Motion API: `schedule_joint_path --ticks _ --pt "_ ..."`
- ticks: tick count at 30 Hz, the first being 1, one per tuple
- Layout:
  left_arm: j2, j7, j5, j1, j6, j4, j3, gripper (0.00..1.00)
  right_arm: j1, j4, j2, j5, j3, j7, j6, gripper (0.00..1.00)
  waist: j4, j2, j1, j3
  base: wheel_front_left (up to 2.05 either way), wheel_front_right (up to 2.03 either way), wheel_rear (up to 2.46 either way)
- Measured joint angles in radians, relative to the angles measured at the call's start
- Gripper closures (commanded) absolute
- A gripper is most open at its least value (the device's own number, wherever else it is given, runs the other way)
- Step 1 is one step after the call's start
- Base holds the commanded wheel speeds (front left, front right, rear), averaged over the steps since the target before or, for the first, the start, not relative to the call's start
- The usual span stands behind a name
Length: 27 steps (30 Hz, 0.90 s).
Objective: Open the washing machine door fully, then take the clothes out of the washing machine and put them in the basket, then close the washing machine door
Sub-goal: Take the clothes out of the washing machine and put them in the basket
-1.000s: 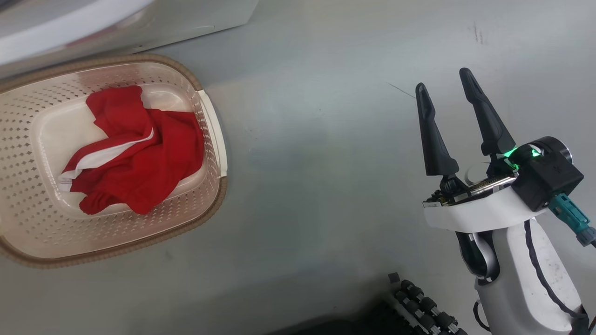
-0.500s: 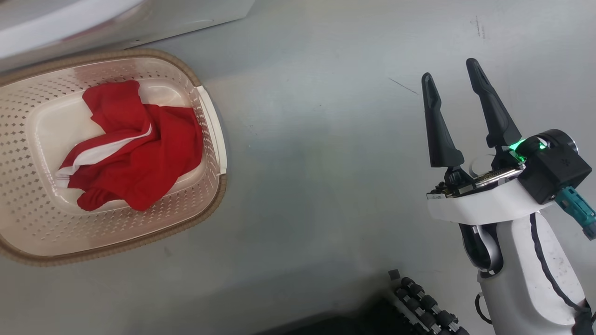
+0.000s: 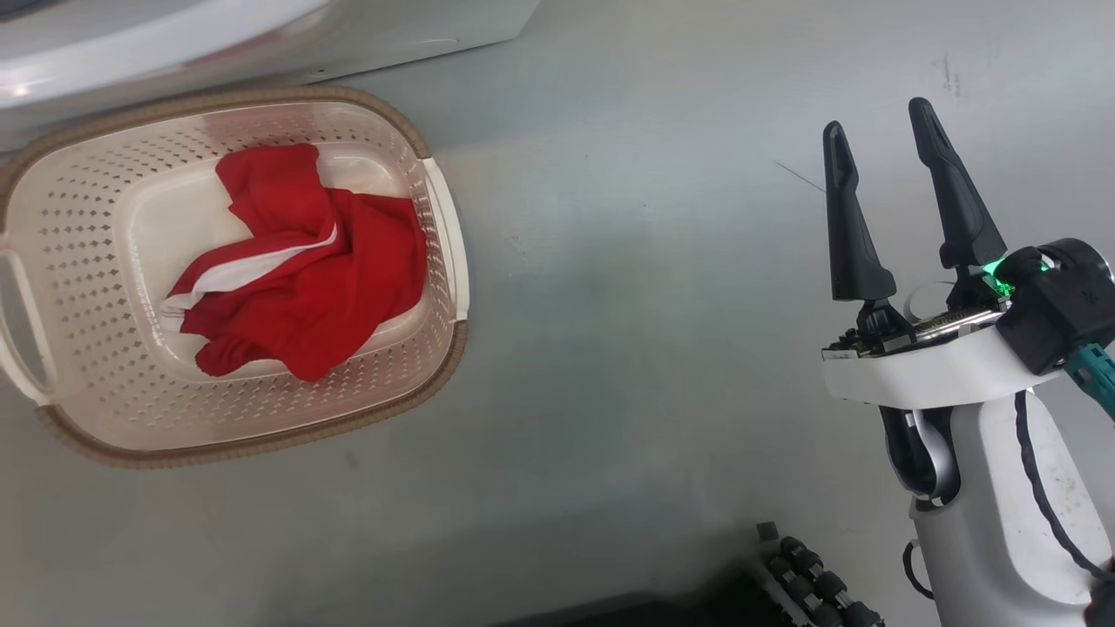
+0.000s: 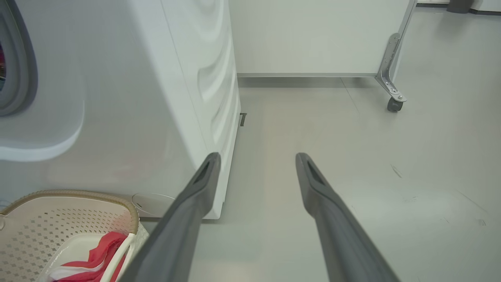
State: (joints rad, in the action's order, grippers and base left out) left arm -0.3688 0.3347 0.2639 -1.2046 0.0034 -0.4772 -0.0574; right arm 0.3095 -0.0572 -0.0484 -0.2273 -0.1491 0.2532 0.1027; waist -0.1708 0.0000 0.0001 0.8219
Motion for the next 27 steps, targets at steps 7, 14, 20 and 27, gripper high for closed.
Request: schedule_joint_path --ticks 7,14,20,27 --pt "0.050 -0.167 0.027 0.105 0.020 0.040 0.038 1.00 0.000 0.006 -0.001 0.020 0.012 0.000 0.001 0.00 0.031 0.0000 0.0000 -0.030 0.00 0.00 0.00" --pt "0.137 -0.325 0.056 0.242 0.028 0.086 0.045 1.00 -0.009 0.016 -0.018 0.040 0.027 0.000 0.001 0.00 0.063 0.0000 -0.0001 -0.077 0.00 0.00 0.00" --pt "0.195 -0.454 0.071 0.356 0.035 0.131 0.047 1.00 -0.033 0.029 -0.024 0.049 0.030 0.000 0.002 0.00 0.098 0.0000 -0.0001 -0.125 0.00 0.00 0.00" --pt "0.248 -0.593 0.090 0.524 0.046 0.148 0.072 1.00 -0.068 0.058 -0.027 0.054 0.020 0.000 0.002 0.00 0.132 0.0000 -0.0001 -0.201 0.00 0.00 0.00"
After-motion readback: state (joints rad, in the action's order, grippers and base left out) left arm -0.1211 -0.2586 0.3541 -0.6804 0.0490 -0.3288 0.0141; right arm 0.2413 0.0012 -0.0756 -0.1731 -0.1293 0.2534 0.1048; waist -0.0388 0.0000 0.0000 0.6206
